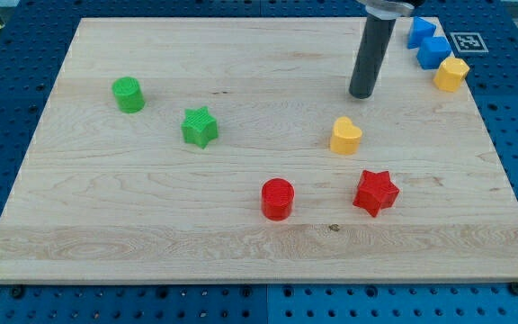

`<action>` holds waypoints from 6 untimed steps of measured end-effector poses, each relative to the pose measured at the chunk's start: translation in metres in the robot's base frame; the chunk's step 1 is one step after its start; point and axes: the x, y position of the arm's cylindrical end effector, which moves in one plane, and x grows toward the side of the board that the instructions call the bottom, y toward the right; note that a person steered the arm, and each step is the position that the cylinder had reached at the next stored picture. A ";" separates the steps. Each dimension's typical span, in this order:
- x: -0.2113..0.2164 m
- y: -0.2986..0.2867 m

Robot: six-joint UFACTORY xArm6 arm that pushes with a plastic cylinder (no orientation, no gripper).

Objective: Move the yellow heart diagonally to the red star

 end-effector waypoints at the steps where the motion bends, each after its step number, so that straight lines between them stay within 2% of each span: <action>1: 0.001 -0.024; 2: 0.009 -0.046; 3: 0.039 -0.046; 6: 0.065 -0.064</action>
